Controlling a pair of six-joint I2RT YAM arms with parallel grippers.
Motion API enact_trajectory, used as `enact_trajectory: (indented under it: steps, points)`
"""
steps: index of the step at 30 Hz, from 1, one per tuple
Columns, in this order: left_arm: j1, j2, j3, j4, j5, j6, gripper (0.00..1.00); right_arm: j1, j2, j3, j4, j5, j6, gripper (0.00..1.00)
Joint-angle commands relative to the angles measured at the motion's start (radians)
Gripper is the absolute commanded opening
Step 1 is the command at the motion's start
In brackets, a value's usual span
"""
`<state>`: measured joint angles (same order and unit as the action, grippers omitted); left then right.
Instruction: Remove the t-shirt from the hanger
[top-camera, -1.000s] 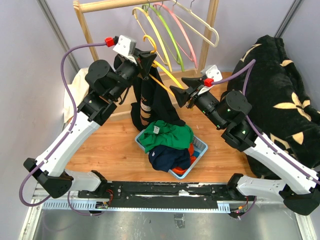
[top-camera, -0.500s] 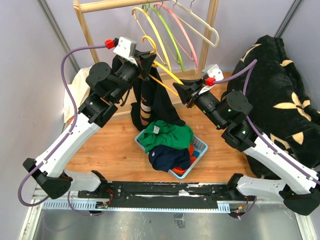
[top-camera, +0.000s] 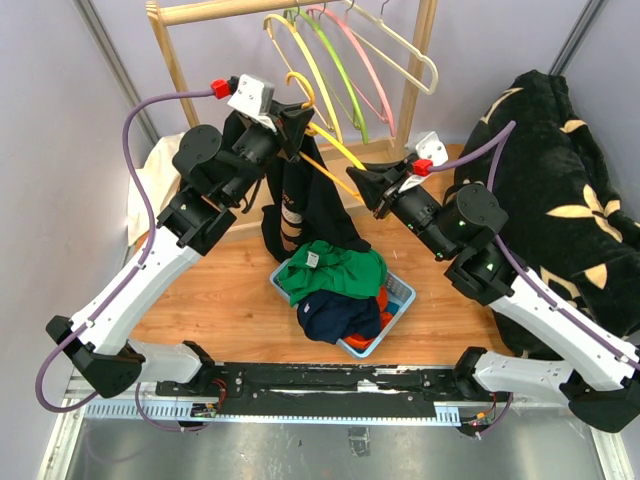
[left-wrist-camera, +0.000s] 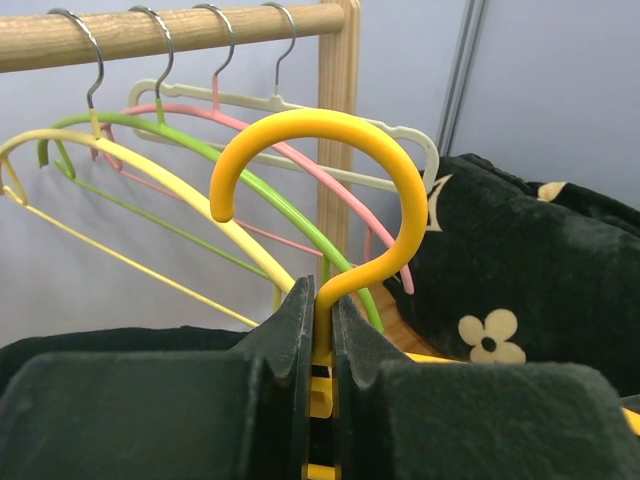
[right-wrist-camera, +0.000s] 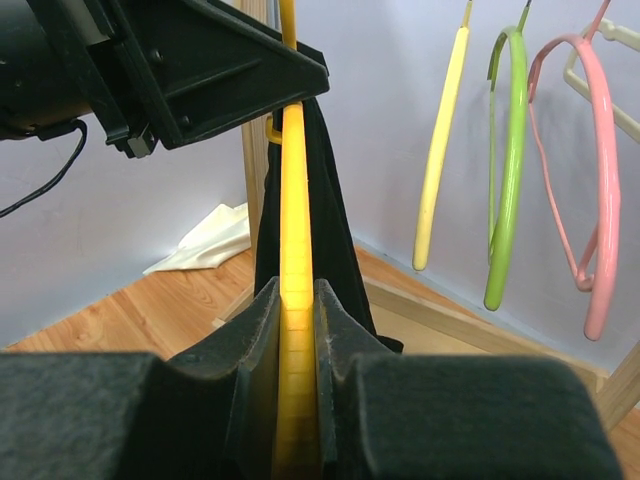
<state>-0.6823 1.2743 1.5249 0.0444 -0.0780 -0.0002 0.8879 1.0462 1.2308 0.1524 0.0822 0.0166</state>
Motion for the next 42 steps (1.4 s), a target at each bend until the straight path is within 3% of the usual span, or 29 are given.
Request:
enact_trajectory:
  steps: [1,4,8,20,27,31,33,36,38,42]
  points:
    - [-0.006,-0.026,0.008,0.049,-0.021,0.007,0.14,0.001,-0.044,-0.022,0.092,0.032,-0.016,0.01]
    - [-0.006,-0.033,0.006,0.04,-0.029,0.009,0.36,0.0,-0.059,-0.031,0.112,0.03,-0.023,0.01]
    - [-0.006,-0.055,-0.01,0.025,-0.054,0.012,0.54,0.0,-0.066,-0.029,0.119,0.031,-0.04,0.01]
    - [-0.006,-0.146,-0.179,0.067,-0.083,0.006,0.68,0.0,-0.09,-0.037,0.124,0.014,-0.058,0.01]
    - [-0.006,-0.094,-0.188,0.085,-0.077,0.024,0.69,0.0,-0.106,-0.042,0.122,-0.003,-0.056,0.01]
    - [-0.005,-0.057,-0.161,0.096,-0.098,0.033,0.63,0.0,-0.114,-0.042,0.113,-0.01,-0.055,0.01]
    - [-0.005,-0.038,-0.139,0.096,-0.106,0.039,0.53,0.0,-0.121,-0.046,0.11,-0.01,-0.054,0.01]
    - [-0.003,-0.021,-0.109,0.094,-0.113,0.042,0.28,0.001,-0.136,-0.053,0.105,-0.008,-0.052,0.01]
    - [-0.003,-0.02,-0.097,0.093,-0.122,0.038,0.04,0.0,-0.149,-0.058,0.102,-0.004,-0.053,0.01]
    - [-0.003,-0.038,-0.09,0.105,-0.163,0.033,0.0,0.0,-0.191,-0.076,0.091,0.014,-0.055,0.01]
